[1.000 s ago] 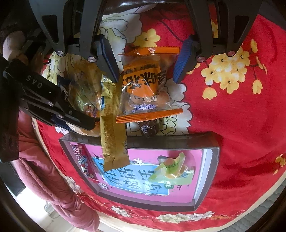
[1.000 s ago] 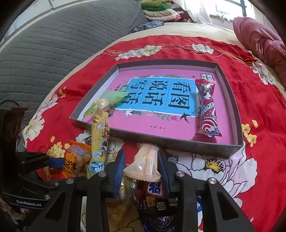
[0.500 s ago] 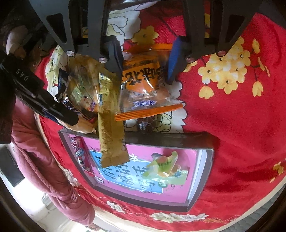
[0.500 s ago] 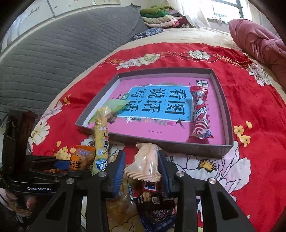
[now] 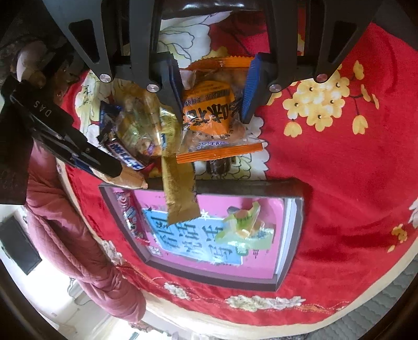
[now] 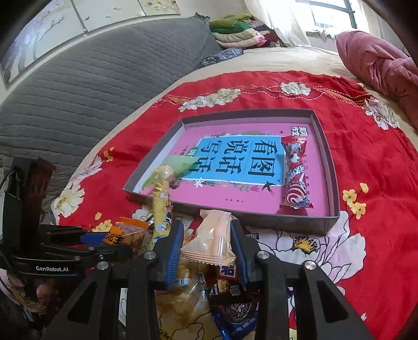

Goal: Organize snacks
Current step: 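Grasp the orange-labelled snack bag with the left tool and lift it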

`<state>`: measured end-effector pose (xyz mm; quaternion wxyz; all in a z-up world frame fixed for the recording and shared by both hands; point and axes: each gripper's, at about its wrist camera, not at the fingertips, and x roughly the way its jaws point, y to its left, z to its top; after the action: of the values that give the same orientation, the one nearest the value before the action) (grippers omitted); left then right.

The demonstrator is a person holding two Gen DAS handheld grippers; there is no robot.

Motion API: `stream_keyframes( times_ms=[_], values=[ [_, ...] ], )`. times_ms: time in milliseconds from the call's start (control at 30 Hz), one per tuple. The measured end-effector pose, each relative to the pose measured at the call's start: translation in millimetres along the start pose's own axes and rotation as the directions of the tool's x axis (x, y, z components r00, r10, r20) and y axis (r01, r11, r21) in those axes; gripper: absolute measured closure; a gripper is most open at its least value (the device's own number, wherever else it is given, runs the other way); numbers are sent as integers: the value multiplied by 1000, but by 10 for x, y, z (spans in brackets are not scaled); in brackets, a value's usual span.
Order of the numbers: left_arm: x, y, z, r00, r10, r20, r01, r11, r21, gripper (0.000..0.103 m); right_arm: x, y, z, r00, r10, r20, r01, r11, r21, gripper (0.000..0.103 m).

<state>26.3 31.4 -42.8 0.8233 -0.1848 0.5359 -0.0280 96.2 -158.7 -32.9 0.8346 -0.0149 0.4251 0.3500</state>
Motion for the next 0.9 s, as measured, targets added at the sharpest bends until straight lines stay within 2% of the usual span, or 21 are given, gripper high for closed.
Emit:
stream_keyframes(
  times_ms=[467, 900],
  values=[
    [-316, -21, 77, 997, 0, 73, 0, 1000, -8, 61, -212, -4, 90, 994, 46, 99, -48, 999, 12, 67],
    [-427, 22, 276, 992, 22, 126, -19, 1000, -25, 61, -297, -81, 148, 988, 46, 150, -51, 998, 33, 67]
  ],
)
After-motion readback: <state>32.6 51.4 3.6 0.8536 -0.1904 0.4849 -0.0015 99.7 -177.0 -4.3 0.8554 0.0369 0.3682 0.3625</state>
